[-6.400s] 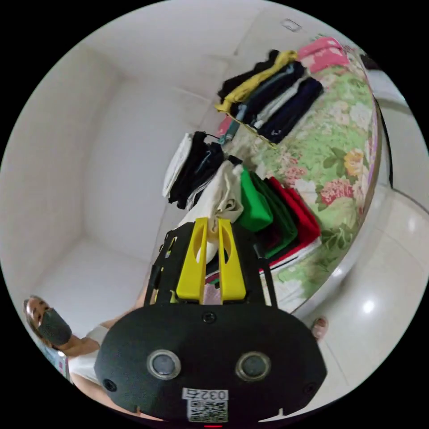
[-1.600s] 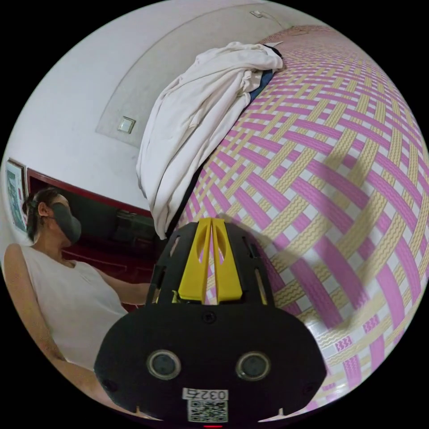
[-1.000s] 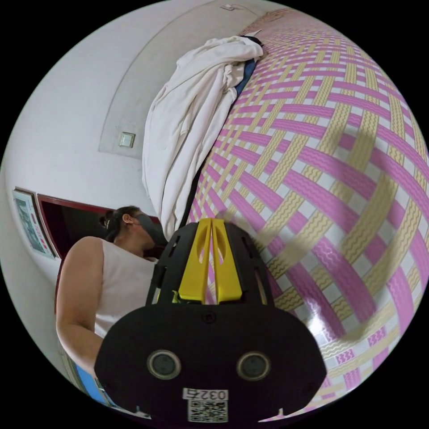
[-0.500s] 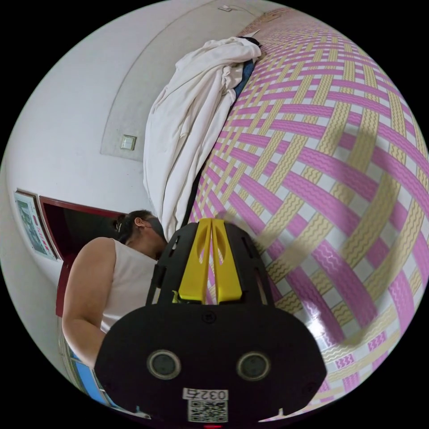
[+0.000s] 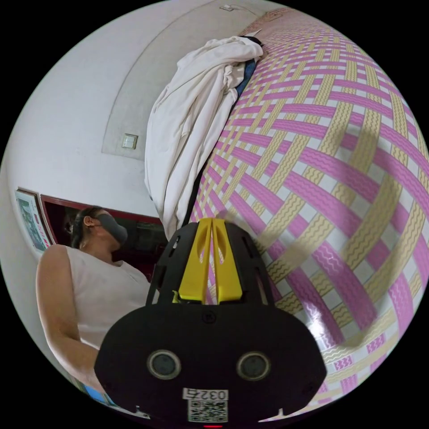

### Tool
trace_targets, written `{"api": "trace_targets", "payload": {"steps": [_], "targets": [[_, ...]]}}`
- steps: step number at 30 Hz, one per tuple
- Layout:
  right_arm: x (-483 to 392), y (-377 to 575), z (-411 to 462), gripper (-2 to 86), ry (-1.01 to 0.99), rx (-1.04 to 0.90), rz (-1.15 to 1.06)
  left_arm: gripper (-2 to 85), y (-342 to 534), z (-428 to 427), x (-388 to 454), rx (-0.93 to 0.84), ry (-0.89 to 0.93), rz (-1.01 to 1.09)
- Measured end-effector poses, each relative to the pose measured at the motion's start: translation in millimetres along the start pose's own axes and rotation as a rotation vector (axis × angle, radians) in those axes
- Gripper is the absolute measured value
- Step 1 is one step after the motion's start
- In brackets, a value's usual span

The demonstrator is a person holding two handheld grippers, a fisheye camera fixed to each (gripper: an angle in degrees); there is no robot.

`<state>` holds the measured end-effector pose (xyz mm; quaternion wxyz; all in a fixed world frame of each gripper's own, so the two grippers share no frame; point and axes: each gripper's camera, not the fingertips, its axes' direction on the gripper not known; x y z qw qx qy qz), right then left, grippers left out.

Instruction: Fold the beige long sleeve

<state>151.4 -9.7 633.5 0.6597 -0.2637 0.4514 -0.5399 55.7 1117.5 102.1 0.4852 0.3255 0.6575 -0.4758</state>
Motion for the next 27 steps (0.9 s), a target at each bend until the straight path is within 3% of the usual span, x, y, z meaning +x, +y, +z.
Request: {"api": "trace_targets", "payload": {"steps": [6,10,13,17,23,27], "targets": [[13.2,5.2,-7.7,-1.0,-0.014,-0.005,-0.004,-1.0,33.2,-58.7,98.5,-0.007,0.173,0.177],[22.9,8.3,-13.7,-1.0,-0.020,-0.008,0.001,-1.0,42.3,-82.2,172.6,-0.007,0.175,0.345],[31.8,10.7,-19.8,-1.0,-0.025,-0.012,0.005,-1.0,57.8,-104.3,237.6,0.086,0.150,0.471],[47.7,13.0,-28.5,-1.0,-0.112,-0.076,0.007,-1.0,97.4,-125.5,338.7,0.202,0.312,0.725],[58.5,72.7,-94.6,-1.0,-0.528,-0.107,-0.017,-1.0,156.8,-70.1,511.8,0.157,0.379,1.097],[71.7,157.0,-229.7,-1.0,-0.486,-0.048,-0.129,-1.0,149.5,24.7,570.2,0.121,0.467,1.038]]}}
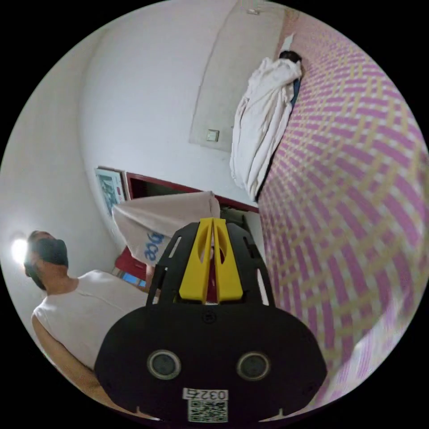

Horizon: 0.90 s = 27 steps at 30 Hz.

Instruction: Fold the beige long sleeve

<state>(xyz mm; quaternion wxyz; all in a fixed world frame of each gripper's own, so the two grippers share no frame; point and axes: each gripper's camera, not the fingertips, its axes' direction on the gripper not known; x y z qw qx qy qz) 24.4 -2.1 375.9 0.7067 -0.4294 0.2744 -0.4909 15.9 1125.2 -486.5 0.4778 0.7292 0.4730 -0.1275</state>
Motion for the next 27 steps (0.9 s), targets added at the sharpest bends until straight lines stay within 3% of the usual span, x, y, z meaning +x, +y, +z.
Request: {"api": "trace_targets", "payload": {"steps": [3,7,9,13,15,17,19,21,24,27], "targets": [[-34.1,62.6,-123.2,-1.0,0.169,0.118,-0.050,-0.9,-17.9,70.6,-50.3,0.026,0.107,-0.196],[-72.1,143.6,-268.0,-1.0,0.277,0.390,-0.074,-0.9,-56.6,176.9,-44.0,-0.074,0.312,-0.115],[-102.5,202.0,-333.8,-1.0,0.352,0.562,-0.118,-0.9,-82.0,252.3,-7.6,-0.242,0.376,0.089],[-128.5,283.0,-384.3,-1.0,0.419,0.753,-0.137,-1.0,-65.4,340.5,33.1,-0.544,0.518,0.417],[-126.8,326.5,-395.7,-1.0,0.439,0.819,-0.103,-1.0,-9.1,370.3,29.0,-0.811,0.488,0.621],[-118.0,355.0,-397.2,-1.0,0.460,0.856,-0.052,-1.0,49.6,390.9,-2.7,-1.079,0.374,0.646],[-105.0,381.1,-396.1,-1.0,0.461,0.899,0.004,-0.9,113.5,405.7,-61.1,-1.310,0.220,0.549],[-86.9,410.5,-390.6,-1.0,0.474,0.958,0.085,-0.9,189.2,406.1,-155.0,-1.552,0.088,0.283],[-71.8,435.8,-378.4,-1.0,0.508,1.031,0.175,-0.9,222.4,385.1,-233.4,-1.528,0.152,-0.063],[-63.9,440.4,-367.5,-1.0,0.563,1.065,0.221,-0.7,209.6,375.1,-280.1,-1.404,0.045,-0.151]]}}
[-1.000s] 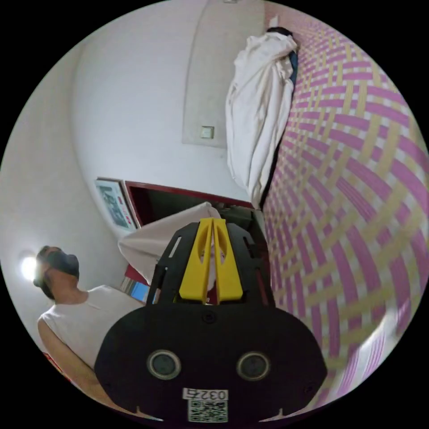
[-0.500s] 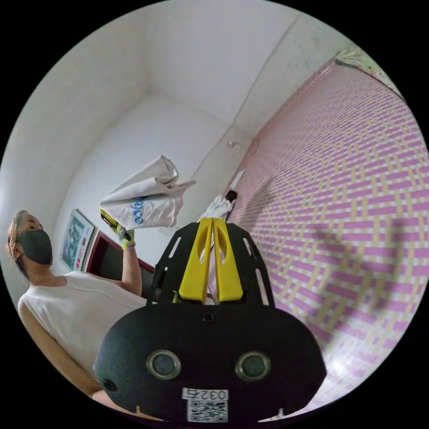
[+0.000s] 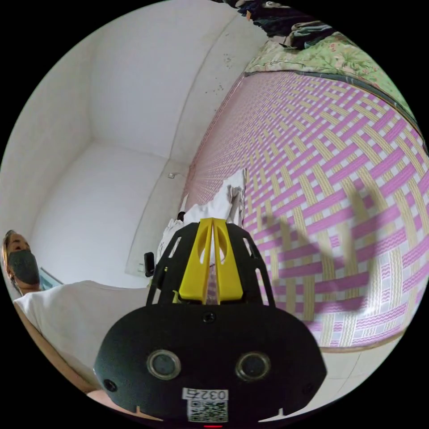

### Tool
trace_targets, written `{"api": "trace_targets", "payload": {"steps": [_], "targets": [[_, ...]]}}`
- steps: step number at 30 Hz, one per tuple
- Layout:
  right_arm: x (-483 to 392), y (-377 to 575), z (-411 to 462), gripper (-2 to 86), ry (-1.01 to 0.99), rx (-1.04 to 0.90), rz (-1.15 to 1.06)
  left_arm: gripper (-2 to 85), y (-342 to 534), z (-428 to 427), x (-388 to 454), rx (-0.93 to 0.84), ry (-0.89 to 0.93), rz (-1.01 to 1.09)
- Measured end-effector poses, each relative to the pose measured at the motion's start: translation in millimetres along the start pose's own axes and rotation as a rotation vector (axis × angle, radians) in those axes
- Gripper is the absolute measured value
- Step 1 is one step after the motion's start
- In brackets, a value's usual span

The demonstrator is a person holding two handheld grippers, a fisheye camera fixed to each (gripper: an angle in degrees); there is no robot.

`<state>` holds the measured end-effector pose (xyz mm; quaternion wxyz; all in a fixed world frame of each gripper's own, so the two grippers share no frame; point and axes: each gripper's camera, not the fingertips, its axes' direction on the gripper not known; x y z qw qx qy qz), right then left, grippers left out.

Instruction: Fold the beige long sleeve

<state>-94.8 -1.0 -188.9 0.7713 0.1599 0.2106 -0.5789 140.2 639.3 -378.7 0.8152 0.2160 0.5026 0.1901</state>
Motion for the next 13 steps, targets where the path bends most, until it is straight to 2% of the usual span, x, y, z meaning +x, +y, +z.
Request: {"api": "trace_targets", "payload": {"steps": [4,6,10,13], "targets": [[-3.3,-5.2,20.1,-0.9,0.034,0.011,-0.014,0.1,-16.9,-42.1,-58.7,0.221,0.041,-0.150],[-3.5,-18.0,38.6,-0.8,0.031,-0.002,0.001,2.6,-37.9,-57.7,-103.5,0.313,0.116,-0.250],[5.4,-46.0,66.8,0.4,0.028,-0.035,0.041,6.9,-82.0,-57.5,-158.8,0.332,0.222,-0.353],[16.5,-77.6,90.2,6.9,0.010,-0.072,0.083,9.9,-127.5,-51.9,-182.0,0.298,0.245,-0.368]]}}
